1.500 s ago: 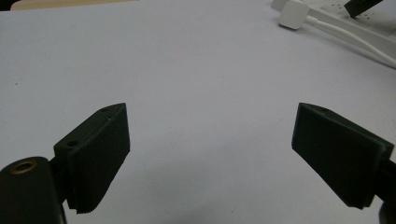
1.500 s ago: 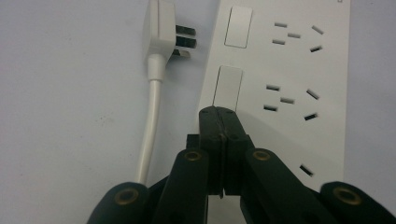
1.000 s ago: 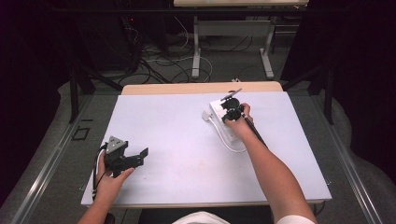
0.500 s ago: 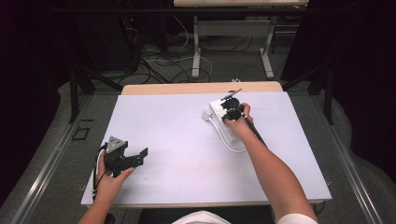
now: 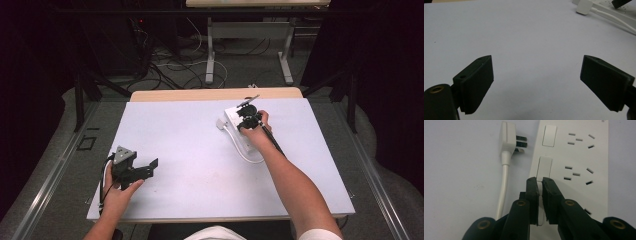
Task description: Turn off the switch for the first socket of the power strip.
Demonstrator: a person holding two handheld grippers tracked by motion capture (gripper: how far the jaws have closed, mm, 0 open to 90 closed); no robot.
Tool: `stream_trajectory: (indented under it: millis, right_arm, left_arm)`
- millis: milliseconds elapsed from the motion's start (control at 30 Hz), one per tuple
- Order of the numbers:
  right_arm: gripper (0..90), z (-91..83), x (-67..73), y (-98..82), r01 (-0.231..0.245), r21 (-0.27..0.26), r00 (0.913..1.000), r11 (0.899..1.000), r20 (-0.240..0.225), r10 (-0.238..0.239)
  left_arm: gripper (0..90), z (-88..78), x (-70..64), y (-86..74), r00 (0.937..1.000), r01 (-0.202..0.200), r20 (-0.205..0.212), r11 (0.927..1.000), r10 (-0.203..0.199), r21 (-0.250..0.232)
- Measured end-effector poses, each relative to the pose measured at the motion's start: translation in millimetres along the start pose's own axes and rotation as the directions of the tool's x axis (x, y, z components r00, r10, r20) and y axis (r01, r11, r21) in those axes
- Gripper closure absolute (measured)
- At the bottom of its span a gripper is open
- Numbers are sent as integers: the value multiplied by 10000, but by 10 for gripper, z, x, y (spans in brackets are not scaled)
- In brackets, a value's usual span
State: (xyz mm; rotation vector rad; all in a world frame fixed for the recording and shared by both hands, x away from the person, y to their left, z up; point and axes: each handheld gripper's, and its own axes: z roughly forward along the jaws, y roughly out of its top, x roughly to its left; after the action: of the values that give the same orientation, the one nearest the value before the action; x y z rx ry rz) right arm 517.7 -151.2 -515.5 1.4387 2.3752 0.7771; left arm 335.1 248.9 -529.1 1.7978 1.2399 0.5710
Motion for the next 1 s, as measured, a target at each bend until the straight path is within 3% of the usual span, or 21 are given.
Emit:
stream_trajectory:
  millis: [267, 533, 567, 600, 1000]
  right_arm:
    - [707, -47, 22, 3, -26, -330, 9999, 9995, -160, 21]
    - [594, -93, 47, -1, -11, -391, 9996, 9992, -296, 0]
    - [582, -102, 64, 2, -110, -217, 9996, 9997, -275, 104]
    - [572, -104, 65, -5, 98, -232, 9993, 9997, -345, -106]
    - [446, -236, 181, -71, 501, -435, 9979, 9978, -394, -518]
  left_arm:
    - [112, 8, -6, 8, 10000, -28, 6, 10000, 28, 36]
    - [112, 22, -14, 10, 10000, -34, 49, 10000, 34, 74]
    - [112, 20, -15, 10, 10000, -37, 48, 10000, 37, 65]
    - [112, 21, -14, 8, 10000, -29, 46, 10000, 29, 0]
    - [112, 22, -11, 12, 10000, -40, 49, 10000, 39, 28]
